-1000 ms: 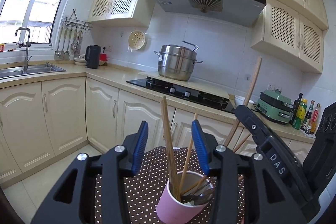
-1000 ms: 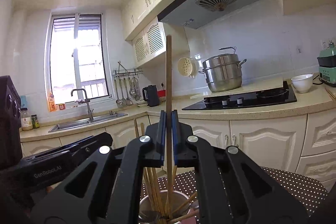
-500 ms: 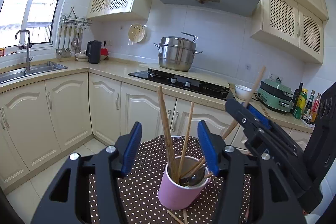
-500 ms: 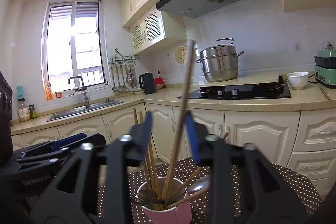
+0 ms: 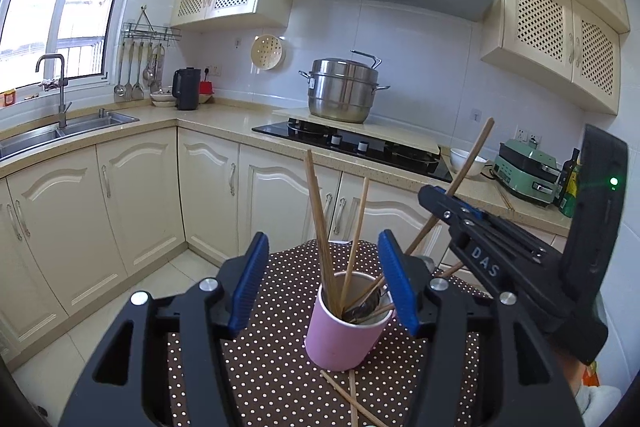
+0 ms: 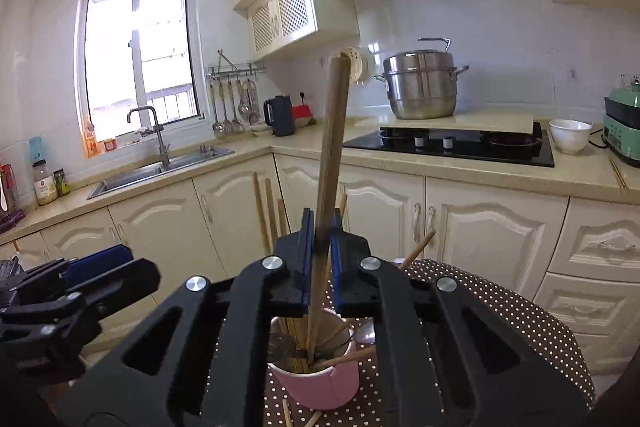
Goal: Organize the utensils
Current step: 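Lower the right tool's chopstick into the pink cup and open the right tool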
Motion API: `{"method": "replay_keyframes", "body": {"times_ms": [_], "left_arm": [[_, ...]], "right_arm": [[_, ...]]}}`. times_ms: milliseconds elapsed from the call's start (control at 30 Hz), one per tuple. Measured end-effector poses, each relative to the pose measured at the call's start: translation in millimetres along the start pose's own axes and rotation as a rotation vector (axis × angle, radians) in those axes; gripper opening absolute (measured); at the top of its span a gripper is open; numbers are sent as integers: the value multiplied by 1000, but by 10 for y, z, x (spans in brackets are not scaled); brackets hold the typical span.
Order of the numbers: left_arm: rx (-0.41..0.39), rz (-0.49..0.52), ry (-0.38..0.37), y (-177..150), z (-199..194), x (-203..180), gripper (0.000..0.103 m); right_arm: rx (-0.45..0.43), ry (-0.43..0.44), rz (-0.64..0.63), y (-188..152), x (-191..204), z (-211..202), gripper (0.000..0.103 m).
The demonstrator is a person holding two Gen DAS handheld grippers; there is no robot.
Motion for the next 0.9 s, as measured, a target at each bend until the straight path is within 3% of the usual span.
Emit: {"method": "replay_keyframes", "body": {"times_ms": [267,467,500,533,567,600,900], "left_arm": [[57,7,31,-76,29,28,58],[110,-7,46,-141,85,78,58],[115,-9,44,-150,87,77,58],[117,-11,42,-160,84,77,58],[119,-11,42,-171,77,77,58],[120,-11,42,-176,63,77,58],[98,-11,22,-155,-149,8,60]], "right_arm": [[98,-32,-69,-150,83,124,7],[157,2,-89,-222,151,133,9],[153,6,-89,-211,158,107,12],[142,8,-88,-198,162,69,24],[124,4,-89,-173,173,22,44],[99,4,-90,-137,180,-31,55],[6,22,-95,164,213,-438,59]]}}
Point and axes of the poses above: each gripper's, at about its wrist camera, not at the fingertips, and z roughly the way its jaws point, x to its left, y to its top, the point moved 4 cm from there along z, roughly the way its jaws point, and after that the axes turned 8 degrees about z, right-handed, at the moved point
